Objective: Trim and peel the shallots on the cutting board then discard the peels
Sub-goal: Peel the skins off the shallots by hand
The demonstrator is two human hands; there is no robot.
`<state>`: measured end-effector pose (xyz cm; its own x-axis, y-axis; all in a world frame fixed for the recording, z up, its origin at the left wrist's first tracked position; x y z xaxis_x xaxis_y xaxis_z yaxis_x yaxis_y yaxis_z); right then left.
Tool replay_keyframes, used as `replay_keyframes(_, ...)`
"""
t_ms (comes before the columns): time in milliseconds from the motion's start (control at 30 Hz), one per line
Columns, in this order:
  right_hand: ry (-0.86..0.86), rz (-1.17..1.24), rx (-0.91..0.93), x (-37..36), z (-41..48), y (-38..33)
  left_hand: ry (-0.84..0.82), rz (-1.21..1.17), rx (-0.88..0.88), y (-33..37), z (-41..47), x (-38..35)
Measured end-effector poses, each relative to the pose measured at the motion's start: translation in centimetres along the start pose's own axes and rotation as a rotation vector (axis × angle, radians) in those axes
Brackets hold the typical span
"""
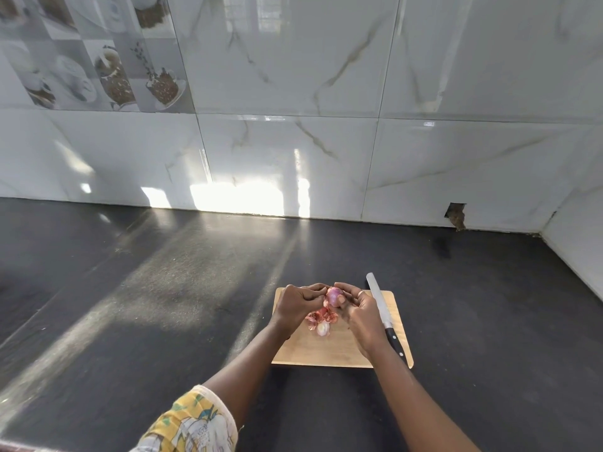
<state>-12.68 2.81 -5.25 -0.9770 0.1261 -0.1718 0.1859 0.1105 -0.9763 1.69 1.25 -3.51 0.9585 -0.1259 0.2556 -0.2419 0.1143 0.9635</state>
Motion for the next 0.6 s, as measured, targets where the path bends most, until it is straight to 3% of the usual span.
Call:
replay_keyframes(267,-0.002,0.04,0.015,0.0,-0.2,-0.4,0.016,-0.02,-0.019,0.4,-0.2,-0.9)
replay_keyframes(600,-0.003,0.054,0.031,-0.1,-0.6,-0.9,0.032,-0.068,0.09,-0.1,-0.1,-1.2)
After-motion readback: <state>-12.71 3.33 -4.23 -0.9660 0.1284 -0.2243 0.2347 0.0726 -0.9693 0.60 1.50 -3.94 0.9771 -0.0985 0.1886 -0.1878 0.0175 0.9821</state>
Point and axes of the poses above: each hand's wrist, its own z-axis towards the middle knuckle, its own x-axis out of the back of the hand, y = z × x, the point moved 1 cm from there along z, towards the middle knuckle, and after that the axes turned 1 degree about z, right-handed, at the moved point
